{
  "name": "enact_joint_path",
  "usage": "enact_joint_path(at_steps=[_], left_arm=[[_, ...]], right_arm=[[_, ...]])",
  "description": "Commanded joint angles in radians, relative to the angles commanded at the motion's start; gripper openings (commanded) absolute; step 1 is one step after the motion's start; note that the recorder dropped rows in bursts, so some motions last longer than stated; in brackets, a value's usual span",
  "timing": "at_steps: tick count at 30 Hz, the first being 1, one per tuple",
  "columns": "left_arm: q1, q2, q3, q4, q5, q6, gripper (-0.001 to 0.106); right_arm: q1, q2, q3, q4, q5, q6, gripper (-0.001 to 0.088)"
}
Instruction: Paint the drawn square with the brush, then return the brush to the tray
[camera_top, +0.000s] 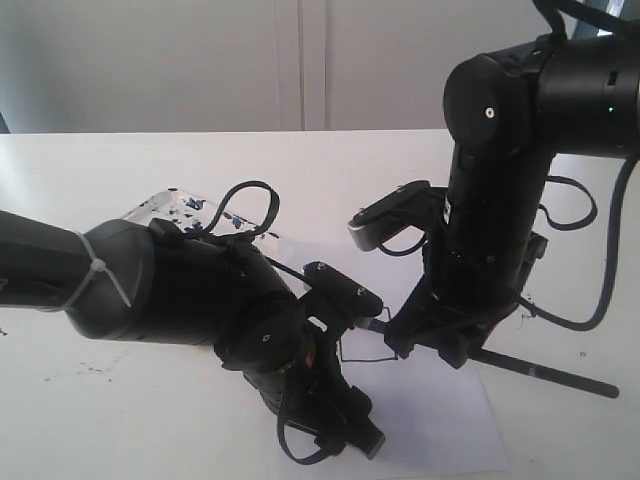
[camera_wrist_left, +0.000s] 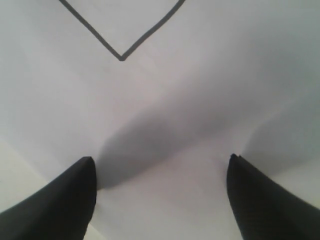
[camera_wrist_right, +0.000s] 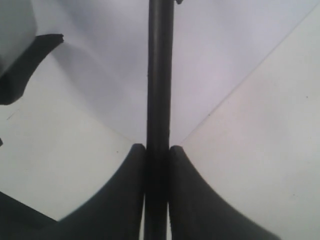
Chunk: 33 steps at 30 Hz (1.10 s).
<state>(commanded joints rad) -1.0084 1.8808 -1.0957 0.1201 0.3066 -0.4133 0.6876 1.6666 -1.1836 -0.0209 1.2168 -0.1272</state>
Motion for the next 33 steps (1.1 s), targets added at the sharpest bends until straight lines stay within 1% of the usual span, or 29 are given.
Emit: enact_joint_path(at_steps=[6, 15, 26, 29, 31, 33], left_arm=[[0.000, 0.000, 0.000, 0.000, 0.000, 0.000, 0.075], [0.000, 0.000, 0.000, 0.000, 0.003, 0.000, 0.075], [0.000, 0.000, 0.000, 0.000, 0.007, -0.005, 0.075], [0.004, 0.000, 0.000, 0.000, 0.004, -0.013, 0.075], [0.011, 0.000, 0.000, 0.000, 0.004, -0.029, 0.075], [0.011, 0.000, 0.000, 0.000, 0.002, -0.029, 0.075]], right_arm=[[0.000, 0.000, 0.000, -0.022, 0.004, 0.002, 0.0000], [0.000, 0.000, 0.000, -0.089, 0.004, 0.025, 0.0000], [0.000, 0.000, 0.007, -0.093, 0.004, 0.025, 0.0000], [0.000, 0.000, 0.049, -0.154, 0.004, 0.036, 0.0000], [0.000, 0.000, 0.068, -0.190, 0.004, 0.068, 0.0000], [0.000, 0.000, 0.071, -0.201, 0.004, 0.084, 0.0000]])
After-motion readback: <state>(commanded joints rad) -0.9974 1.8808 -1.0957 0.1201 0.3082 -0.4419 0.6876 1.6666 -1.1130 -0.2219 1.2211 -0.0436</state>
